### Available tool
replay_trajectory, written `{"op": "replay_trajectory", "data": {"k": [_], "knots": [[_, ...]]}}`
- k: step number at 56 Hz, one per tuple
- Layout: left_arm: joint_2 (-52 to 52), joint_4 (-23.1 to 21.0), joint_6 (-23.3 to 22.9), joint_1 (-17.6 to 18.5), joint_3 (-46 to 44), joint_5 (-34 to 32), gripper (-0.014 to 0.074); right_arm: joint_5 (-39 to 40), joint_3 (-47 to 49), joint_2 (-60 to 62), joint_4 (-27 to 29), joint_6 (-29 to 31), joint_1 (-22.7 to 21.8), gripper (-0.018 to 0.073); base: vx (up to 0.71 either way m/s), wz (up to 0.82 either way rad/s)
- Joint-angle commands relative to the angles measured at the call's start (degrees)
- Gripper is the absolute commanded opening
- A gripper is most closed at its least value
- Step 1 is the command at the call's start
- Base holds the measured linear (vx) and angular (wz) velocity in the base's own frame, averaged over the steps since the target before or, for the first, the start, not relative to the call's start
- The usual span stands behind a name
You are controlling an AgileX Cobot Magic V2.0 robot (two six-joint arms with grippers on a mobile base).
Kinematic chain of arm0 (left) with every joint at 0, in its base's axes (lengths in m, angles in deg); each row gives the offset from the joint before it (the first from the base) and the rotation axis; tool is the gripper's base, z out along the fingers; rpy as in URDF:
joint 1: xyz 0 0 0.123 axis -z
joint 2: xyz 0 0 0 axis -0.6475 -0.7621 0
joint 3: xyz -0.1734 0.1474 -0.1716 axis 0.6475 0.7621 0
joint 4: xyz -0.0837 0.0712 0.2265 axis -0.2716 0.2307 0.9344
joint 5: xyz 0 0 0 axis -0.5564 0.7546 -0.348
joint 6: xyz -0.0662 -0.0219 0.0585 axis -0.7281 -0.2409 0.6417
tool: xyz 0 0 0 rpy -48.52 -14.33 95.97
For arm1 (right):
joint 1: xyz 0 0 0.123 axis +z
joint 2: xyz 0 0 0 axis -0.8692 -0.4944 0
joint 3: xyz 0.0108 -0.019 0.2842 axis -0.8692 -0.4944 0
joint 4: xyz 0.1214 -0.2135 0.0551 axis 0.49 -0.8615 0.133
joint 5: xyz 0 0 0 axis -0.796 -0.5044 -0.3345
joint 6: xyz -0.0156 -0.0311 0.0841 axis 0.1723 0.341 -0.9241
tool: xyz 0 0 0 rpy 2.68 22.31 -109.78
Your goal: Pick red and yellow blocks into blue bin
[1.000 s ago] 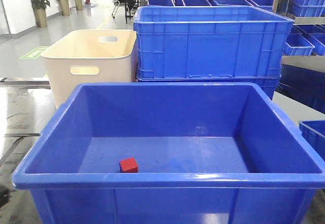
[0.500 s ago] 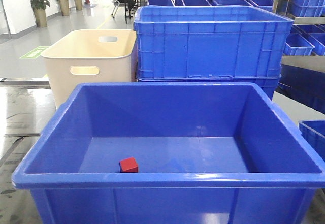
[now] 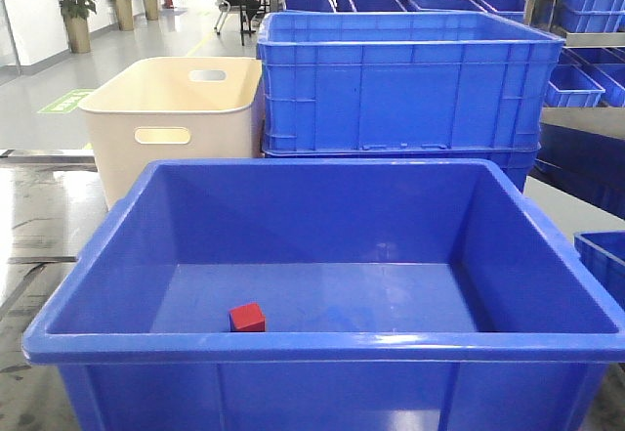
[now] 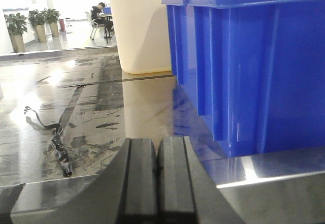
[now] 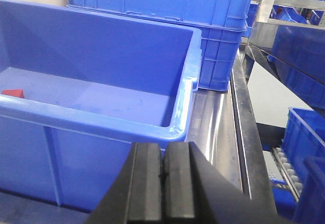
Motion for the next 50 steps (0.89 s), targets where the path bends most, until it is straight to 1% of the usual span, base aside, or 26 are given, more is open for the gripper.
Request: {"op": "replay_trajectory", "data": {"k": [1, 50], "knots": [[0.84, -0.2, -0.41, 0.0, -0.94, -4.42, -0.0006, 4.37, 1.63, -0.58, -0.94, 0.24, -0.15, -0.001, 0.0, 0.0], [0.84, -0.2, -0.41, 0.0, -0.94, -4.42, -0.0006, 4.37, 1.63, -0.58, -0.94, 0.24, -0.15, -0.001, 0.0, 0.0]]}}
